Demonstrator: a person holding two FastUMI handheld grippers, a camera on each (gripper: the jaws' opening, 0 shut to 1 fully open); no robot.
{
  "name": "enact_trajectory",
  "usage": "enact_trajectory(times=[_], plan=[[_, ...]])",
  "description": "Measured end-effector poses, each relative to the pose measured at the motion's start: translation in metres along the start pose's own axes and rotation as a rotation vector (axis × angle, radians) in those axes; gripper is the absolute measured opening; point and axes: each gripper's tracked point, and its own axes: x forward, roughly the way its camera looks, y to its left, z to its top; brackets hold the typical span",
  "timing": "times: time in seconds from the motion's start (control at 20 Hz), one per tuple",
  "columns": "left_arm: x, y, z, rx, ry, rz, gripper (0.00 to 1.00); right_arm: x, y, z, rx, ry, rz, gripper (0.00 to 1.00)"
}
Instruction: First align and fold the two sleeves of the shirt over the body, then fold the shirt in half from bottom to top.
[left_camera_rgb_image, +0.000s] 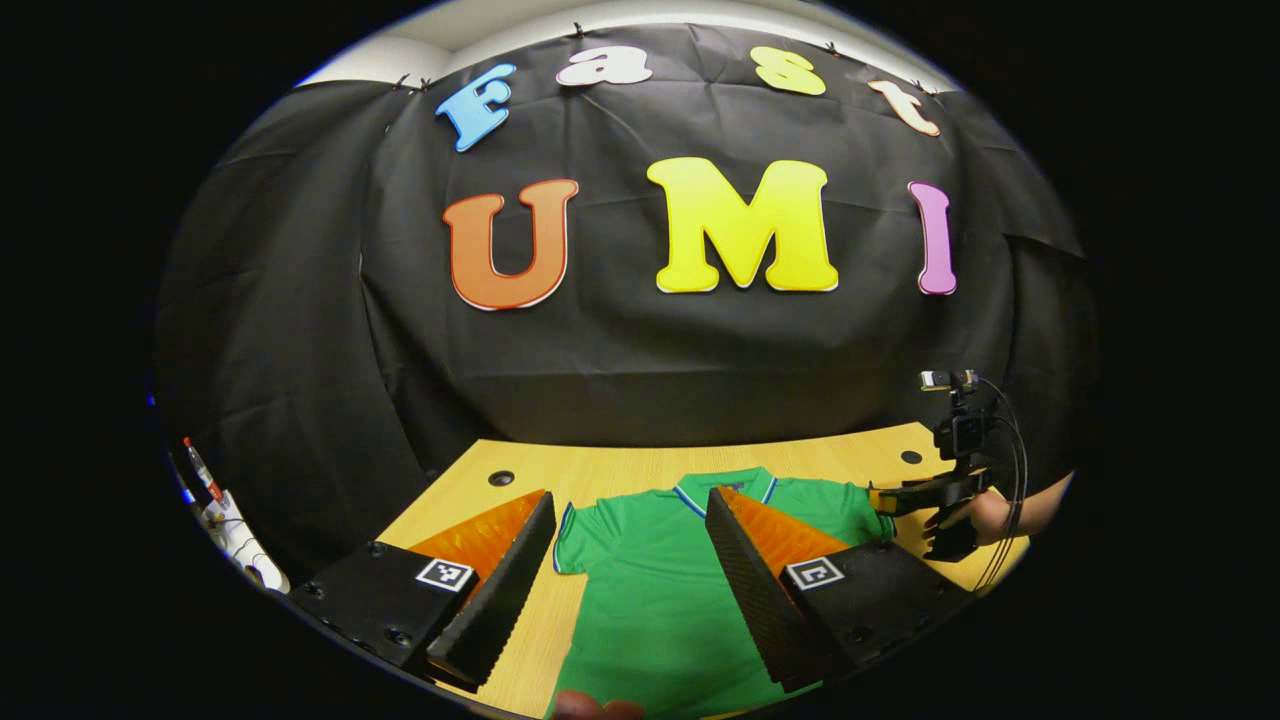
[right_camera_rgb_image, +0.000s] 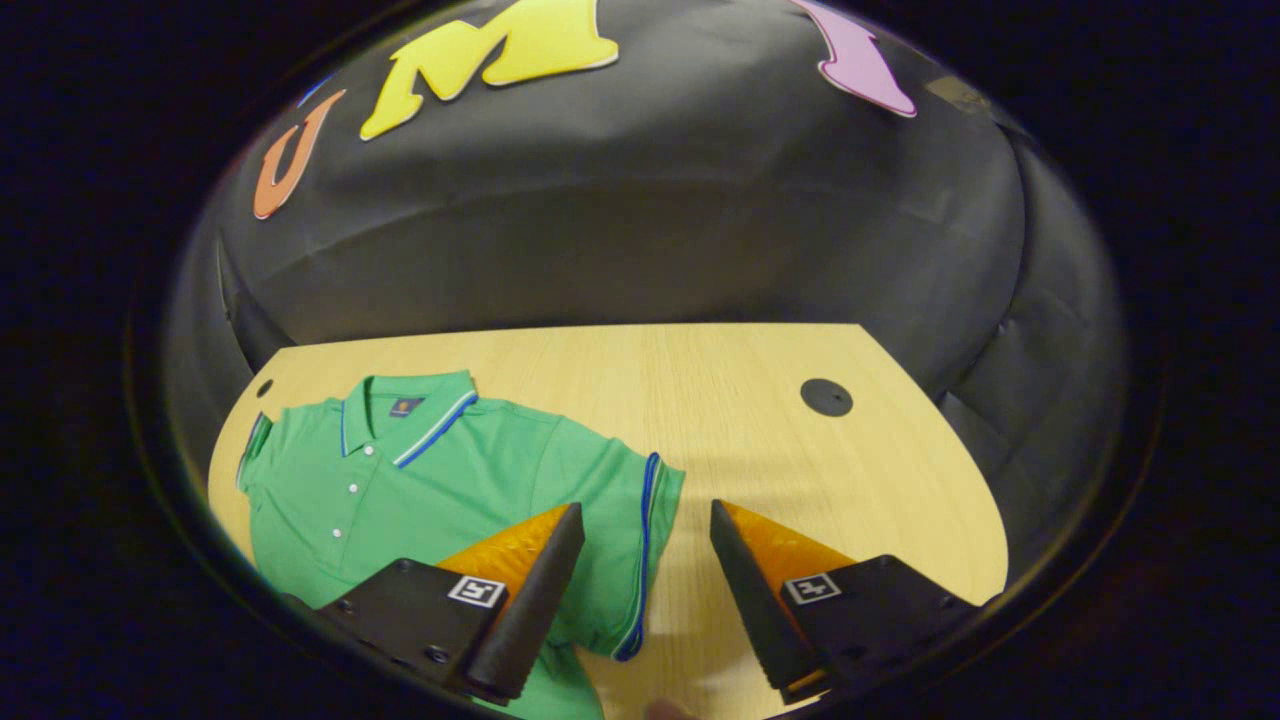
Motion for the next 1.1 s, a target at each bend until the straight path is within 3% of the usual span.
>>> enact_trajectory(times=[0.05, 0.25, 0.35, 0.5, 0.6, 0.65, 0.7, 0.8, 0.85, 0.9, 1.1], plan=[[0.001, 0.001, -0.004, -0.004, 0.015, 0.007, 0.97, 0.006, -0.001, -0.001, 0.006, 0.004, 0.0, 0.75], [0.003, 0.001, -0.018, -0.002, 0.061, 0.019, 0.98, 0.015, 0.001, -0.013, 0.019, 0.055, 0.01, 0.7], [0.005, 0.0, -0.023, 0.01, 0.074, 0.014, 0.98, 0.023, 0.001, -0.022, 0.017, 0.085, 0.004, 0.61], [0.005, -0.004, -0.026, 0.027, 0.082, 0.001, 0.97, 0.026, -0.004, -0.017, 0.015, 0.077, -0.014, 0.38], [0.006, -0.006, -0.028, 0.036, 0.085, -0.008, 0.98, 0.026, -0.004, -0.017, 0.001, 0.083, -0.013, 0.3], [0.005, -0.006, -0.029, 0.037, 0.088, -0.009, 0.97, 0.026, -0.003, -0.018, -0.011, 0.088, -0.003, 0.2], [0.005, -0.006, -0.03, 0.037, 0.092, -0.01, 0.97, 0.024, -0.001, -0.018, -0.017, 0.091, 0.008, 0.24], [0.003, -0.006, -0.033, 0.031, 0.099, -0.01, 0.98, 0.023, 0.002, -0.018, -0.021, 0.095, 0.021, 0.2], [0.004, -0.006, -0.035, 0.028, 0.104, -0.009, 0.97, 0.029, -0.006, -0.02, -0.031, 0.095, -0.016, 0.2], [0.003, -0.005, -0.037, 0.027, 0.108, -0.007, 0.98, 0.026, -0.006, -0.019, -0.017, 0.093, -0.015, 0.07], [0.0, -0.002, -0.04, 0.023, 0.109, 0.002, 0.98, 0.021, -0.007, -0.014, -0.014, 0.087, -0.01, 0.06]])
